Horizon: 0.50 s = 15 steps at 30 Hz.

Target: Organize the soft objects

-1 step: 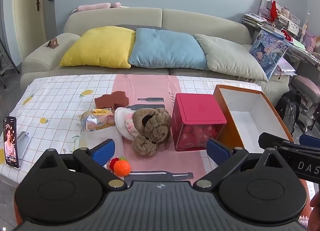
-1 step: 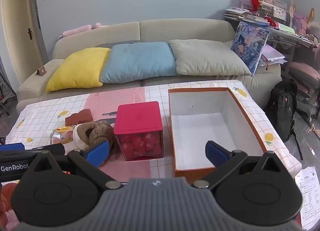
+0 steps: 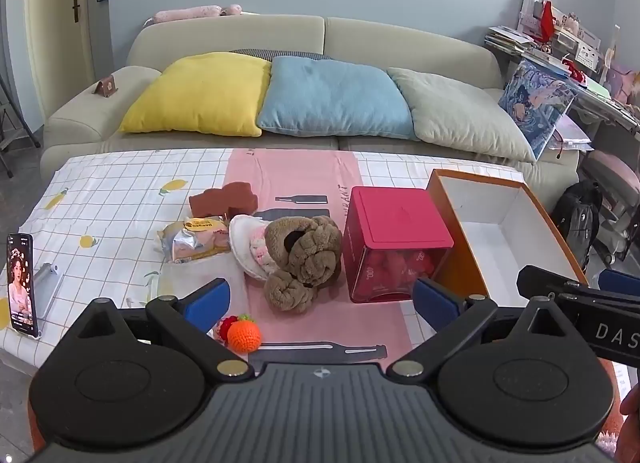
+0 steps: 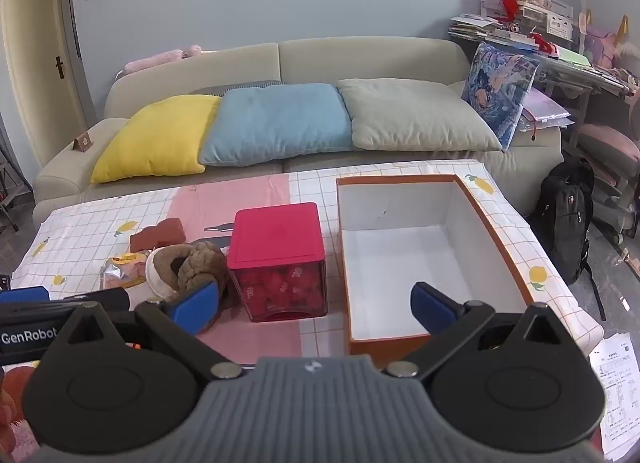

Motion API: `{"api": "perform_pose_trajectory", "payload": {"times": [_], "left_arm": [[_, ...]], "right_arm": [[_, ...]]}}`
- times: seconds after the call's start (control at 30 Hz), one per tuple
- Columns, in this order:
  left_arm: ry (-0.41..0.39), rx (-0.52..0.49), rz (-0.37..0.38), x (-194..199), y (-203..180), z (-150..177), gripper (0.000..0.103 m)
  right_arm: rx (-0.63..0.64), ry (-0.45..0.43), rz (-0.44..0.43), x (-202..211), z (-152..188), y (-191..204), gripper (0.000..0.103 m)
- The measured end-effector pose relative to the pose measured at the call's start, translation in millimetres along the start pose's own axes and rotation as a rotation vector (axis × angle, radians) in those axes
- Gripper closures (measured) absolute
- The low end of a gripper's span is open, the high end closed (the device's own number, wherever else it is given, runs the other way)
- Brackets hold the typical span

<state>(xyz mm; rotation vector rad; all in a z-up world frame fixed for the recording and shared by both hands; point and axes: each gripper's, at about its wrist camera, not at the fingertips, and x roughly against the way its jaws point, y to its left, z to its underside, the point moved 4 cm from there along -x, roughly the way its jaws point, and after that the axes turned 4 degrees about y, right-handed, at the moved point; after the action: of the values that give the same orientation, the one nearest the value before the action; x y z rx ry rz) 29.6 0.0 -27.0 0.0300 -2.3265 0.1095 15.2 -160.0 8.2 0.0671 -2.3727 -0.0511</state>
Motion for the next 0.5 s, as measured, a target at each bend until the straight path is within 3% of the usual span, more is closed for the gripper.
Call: {"api": "perform_pose_trajectory", "payload": {"times": [0.5], "left_arm": [[0.007,-0.003,-0.004,-3.1,0.3,8.3,0.0]], "right_arm": [[-0.002,0.005,0.006,-1.7,3.1,-2.7,0.003]]}}
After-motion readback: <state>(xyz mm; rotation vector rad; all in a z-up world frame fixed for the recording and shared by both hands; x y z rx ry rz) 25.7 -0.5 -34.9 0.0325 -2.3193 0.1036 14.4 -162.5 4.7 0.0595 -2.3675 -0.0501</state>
